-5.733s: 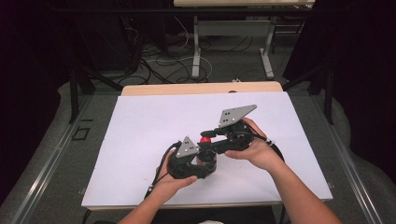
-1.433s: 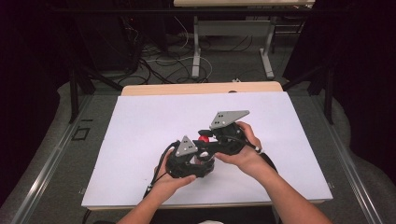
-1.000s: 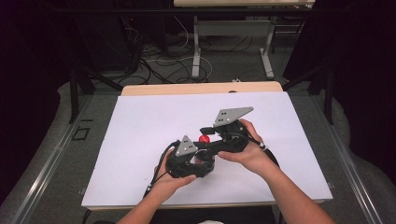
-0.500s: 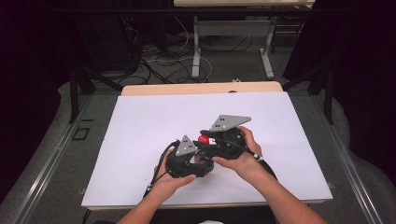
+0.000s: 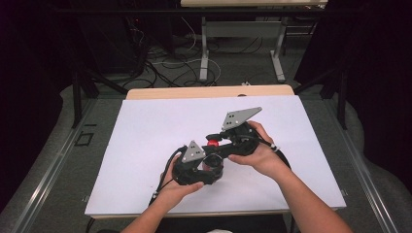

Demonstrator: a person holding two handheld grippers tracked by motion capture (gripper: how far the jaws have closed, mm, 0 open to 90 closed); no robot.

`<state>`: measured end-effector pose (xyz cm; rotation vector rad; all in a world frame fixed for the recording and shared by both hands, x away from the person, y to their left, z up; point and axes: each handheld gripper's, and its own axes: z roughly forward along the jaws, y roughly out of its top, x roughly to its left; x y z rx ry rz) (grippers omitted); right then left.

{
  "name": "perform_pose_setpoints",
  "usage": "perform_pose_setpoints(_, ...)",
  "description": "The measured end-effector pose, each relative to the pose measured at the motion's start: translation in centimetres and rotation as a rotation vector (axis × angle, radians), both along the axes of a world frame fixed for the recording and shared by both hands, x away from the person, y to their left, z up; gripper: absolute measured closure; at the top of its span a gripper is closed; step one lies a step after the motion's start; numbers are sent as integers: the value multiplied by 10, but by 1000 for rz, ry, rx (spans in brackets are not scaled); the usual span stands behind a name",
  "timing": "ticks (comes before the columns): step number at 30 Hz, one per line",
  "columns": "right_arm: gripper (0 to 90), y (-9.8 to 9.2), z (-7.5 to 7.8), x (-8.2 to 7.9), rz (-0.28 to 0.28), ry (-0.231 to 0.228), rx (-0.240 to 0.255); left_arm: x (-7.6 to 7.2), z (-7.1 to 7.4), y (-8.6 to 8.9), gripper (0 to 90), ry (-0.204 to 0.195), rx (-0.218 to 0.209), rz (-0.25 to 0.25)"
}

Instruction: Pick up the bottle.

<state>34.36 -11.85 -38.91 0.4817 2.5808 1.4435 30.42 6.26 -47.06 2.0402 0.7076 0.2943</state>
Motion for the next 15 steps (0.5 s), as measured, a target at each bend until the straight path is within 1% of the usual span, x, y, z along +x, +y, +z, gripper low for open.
perform_pose_setpoints(1, 613, 0, -1, -1, -4, -4, 5, 0, 1, 1, 302, 6, 11, -6)
perform_pose_setpoints(2, 613, 0, -1, -1, -4, -4, 5, 1, 0, 0, 302, -7, 11, -4)
perform_pose_setpoints(3, 602, 1, -2, -2, -13, 2, 11, 1, 0, 0, 302, -3, 9, 0)
perform_pose_setpoints(4, 573, 1, -3, -2, -25, -9, 13, 1, -1, 0, 302, -1, 8, -1)
perform_pose_setpoints(5, 527, 1, -3, -4, -40, -5, 11, 1, -1, 1, 302, -6, 5, 5)
perform_pose_setpoints(6, 489, 1, -3, -5, -64, -11, 24, 2, -1, 2, 302, -1, 12, -1)
perform_pose_setpoints(7, 468, 1, -2, -7, -87, -12, 24, 2, -1, 2, 302, 4, 10, 3)
perform_pose_setpoints(8, 468, 1, -2, -9, -116, -17, 40, 2, -1, 2, 302, -2, 11, 10)
perform_pose_setpoints(9, 468, 1, -2, -9, -116, -17, 40, 3, -2, 2, 302, -1, 7, 12)
perform_pose_setpoints(10, 468, 1, -1, -11, -135, -8, 46, 3, -1, 3, 302, 4, 6, 9)
perform_pose_setpoints(11, 469, 2, 0, -16, -188, -14, 53, 4, -1, 3, 302, 2, 10, 11)
perform_pose_setpoints(12, 469, 2, 0, -16, -188, -14, 53, 4, -2, 3, 302, -2, 7, 14)
perform_pose_setpoints(13, 477, 2, 1, -19, -210, -17, 45, 4, -1, 4, 302, -2, 19, 14)
perform_pose_setpoints(15, 496, 5, 2, -25, -262, -30, 37, 4, -2, 3, 302, -2, 5, 21)
